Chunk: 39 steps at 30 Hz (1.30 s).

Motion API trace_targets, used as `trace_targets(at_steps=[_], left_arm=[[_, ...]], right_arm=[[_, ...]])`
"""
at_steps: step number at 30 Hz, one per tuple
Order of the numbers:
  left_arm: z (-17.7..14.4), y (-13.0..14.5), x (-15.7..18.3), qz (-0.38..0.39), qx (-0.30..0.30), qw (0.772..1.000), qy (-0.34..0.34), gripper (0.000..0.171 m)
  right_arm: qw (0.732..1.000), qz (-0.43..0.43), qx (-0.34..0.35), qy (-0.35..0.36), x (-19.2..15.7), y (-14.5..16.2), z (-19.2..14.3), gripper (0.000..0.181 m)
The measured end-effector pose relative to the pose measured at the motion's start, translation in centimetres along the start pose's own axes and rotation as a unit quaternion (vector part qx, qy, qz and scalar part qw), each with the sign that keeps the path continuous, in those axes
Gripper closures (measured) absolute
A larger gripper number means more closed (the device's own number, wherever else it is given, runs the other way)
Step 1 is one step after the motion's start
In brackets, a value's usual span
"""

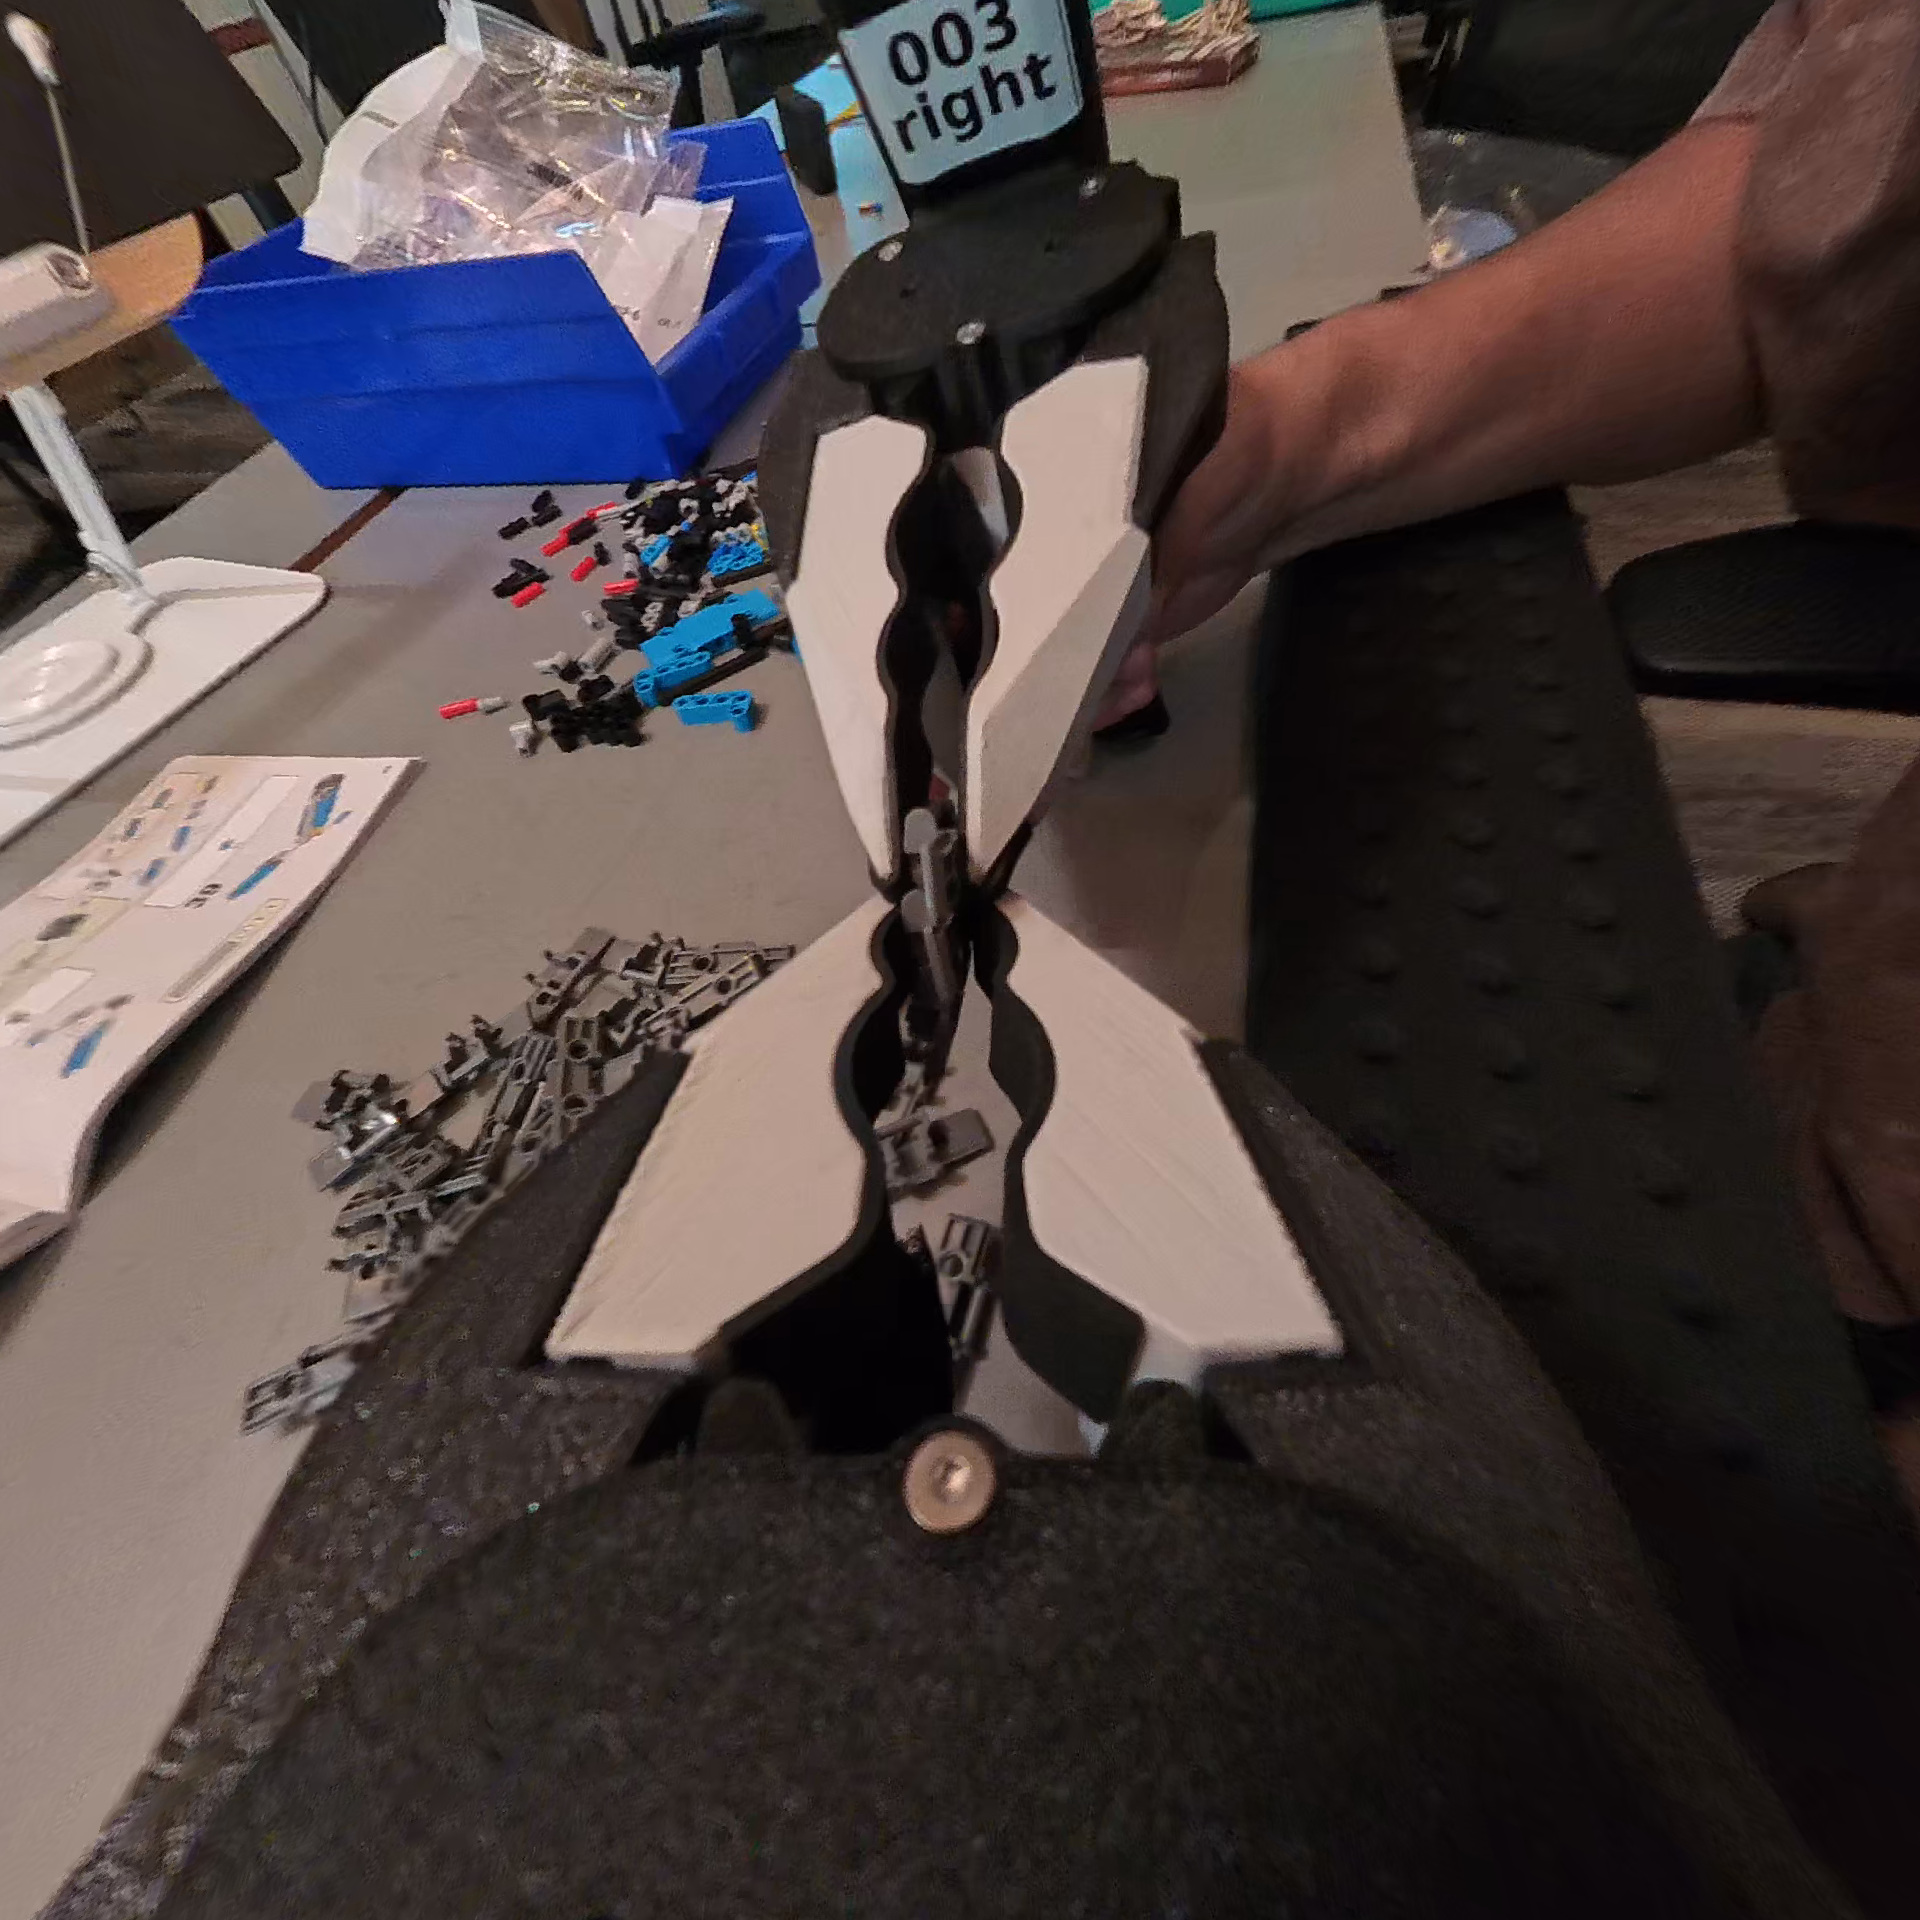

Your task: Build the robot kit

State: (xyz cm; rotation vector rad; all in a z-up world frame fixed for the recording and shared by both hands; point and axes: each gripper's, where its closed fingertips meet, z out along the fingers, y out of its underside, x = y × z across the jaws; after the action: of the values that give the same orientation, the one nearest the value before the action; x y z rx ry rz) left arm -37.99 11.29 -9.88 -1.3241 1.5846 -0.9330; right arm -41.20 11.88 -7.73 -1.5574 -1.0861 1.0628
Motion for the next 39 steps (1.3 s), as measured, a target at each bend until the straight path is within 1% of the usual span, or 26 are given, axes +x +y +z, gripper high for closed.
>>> trace_targets(at_steps=[3,5,7,10,13,14,15,17,19,23,26,27,29,31,34,36,39], left_arm=[[0.0,0.3,-0.2,0.062,-0.012,0.997,-0.034,0.164],[0.0,0.2,-0.1,0.076,-0.012,0.996,-0.039,0.165],[-0.1,0.0,0.4,0.075,-0.002,0.997,-0.025,0.165],[0.1,0.0,0.4,0.049,-0.002,0.999,-0.007,0.164],[0.3,0.8,0.5,0.023,-0.021,0.999,0.011,0.164],[0.4,1.2,0.5,0.025,-0.032,0.999,0.013,0.164],[0.5,1.5,0.7,0.033,-0.042,0.998,0.015,0.164],[0.7,1.9,0.9,0.042,-0.053,0.998,0.016,0.164],[0.8,2.0,1.3,0.034,-0.055,0.997,0.03,0.164],[0.8,2.1,1.0,0.023,-0.058,0.998,0.028,0.164],[0.8,2.0,1.2,0.041,-0.056,0.997,0.025,0.164],[0.8,2.3,1.2,0.048,-0.062,0.997,0.023,0.164],[0.9,2.9,0.8,0.054,-0.079,0.995,0.013,0.166],[1.0,2.9,0.6,0.033,-0.076,0.997,0.011,0.166],[1.0,3.1,0.5,0.069,-0.081,0.994,-0.009,0.166],[1.1,3.2,0.5,0.075,-0.083,0.994,-0.016,0.166],[1.1,2.6,0.0,0.088,-0.075,0.993,-0.039,0.166]], right_arm=[[1.0,0.009,-0.005,-0.005,0.0,0.3,0.1,0.173],[1.0,0.004,-0.004,-0.012,-0.2,0.3,0.0,0.172],[1.0,-0.016,-0.003,-0.019,-0.7,0.2,-0.1,0.172],[0.997,-0.075,-0.004,0.003,-0.6,0.2,-0.1,0.172],[0.995,-0.098,-0.031,0.018,-0.3,0.7,-0.1,0.172],[0.993,-0.108,-0.04,0.029,0.0,1.1,0.0,0.169],[0.992,-0.112,-0.047,0.037,0.1,1.4,0.0,0.165],[0.992,-0.101,-0.062,0.034,0.0,1.9,0.0,0.163],[0.994,-0.09,-0.066,0.018,-0.4,2.1,0.0,0.166],[0.992,-0.101,-0.073,0.025,-0.3,2.1,0.1,0.172],[0.994,-0.085,-0.069,0.015,-0.6,2.0,0.1,0.173],[0.992,-0.094,-0.077,0.017,-0.6,2.3,0.2,0.173],[0.987,-0.123,-0.096,0.041,-0.1,2.8,0.4,0.174],[0.985,-0.13,-0.096,0.054,0.2,2.8,0.5,0.174],[0.984,-0.132,-0.103,0.059,0.2,3.0,0.5,0.174],[0.984,-0.128,-0.105,0.058,0.2,3.2,0.5,0.174],[0.984,-0.133,-0.094,0.065,0.5,2.6,0.3,0.174]])
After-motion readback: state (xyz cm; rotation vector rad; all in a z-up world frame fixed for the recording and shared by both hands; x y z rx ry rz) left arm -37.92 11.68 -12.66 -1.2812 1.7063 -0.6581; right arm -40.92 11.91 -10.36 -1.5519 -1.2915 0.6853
